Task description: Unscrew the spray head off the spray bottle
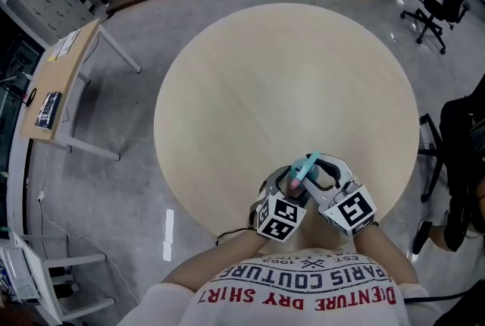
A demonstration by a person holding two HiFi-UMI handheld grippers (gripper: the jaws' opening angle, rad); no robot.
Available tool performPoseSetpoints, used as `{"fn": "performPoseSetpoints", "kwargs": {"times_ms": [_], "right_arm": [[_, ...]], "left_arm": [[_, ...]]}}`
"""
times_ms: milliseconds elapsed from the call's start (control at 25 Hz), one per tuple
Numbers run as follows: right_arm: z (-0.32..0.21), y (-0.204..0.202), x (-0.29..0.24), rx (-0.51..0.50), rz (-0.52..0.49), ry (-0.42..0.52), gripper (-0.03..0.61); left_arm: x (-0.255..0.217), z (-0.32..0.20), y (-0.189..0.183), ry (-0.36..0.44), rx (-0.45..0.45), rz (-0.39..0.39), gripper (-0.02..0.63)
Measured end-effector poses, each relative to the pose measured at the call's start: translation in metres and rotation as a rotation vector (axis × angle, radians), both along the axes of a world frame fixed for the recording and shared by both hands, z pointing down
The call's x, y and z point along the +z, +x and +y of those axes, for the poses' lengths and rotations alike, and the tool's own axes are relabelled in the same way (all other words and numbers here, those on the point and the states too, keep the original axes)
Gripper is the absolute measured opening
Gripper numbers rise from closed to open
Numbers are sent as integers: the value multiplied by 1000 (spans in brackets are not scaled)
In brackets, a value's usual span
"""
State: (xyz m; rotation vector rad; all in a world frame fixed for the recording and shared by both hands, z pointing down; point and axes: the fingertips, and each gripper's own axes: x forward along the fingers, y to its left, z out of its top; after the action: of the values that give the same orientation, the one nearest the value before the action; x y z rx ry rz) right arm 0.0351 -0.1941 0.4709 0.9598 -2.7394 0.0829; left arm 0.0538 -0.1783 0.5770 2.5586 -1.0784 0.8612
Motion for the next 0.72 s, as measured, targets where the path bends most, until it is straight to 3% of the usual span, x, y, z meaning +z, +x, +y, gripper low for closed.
{"fn": "performPoseSetpoints", "kwargs": {"times_ms": [120,320,440,560,720], "right_arm": [[5,-4,-1,-110,5,-13,146],[18,-13,0,-409,45,-41,143],[22,-15,1,-522,49,-91,143],[21,-15,2,-571,36,-113,143],[16,-15,-15,-531,-91,-161,143]], "left_arm": [[0,4,0,5,131,29,322],[1,12,-7,7,525,33,322],[2,13,-10,8,687,16,321],[1,12,-11,2,738,20,322],[1,12,-12,4,717,33,321]]}}
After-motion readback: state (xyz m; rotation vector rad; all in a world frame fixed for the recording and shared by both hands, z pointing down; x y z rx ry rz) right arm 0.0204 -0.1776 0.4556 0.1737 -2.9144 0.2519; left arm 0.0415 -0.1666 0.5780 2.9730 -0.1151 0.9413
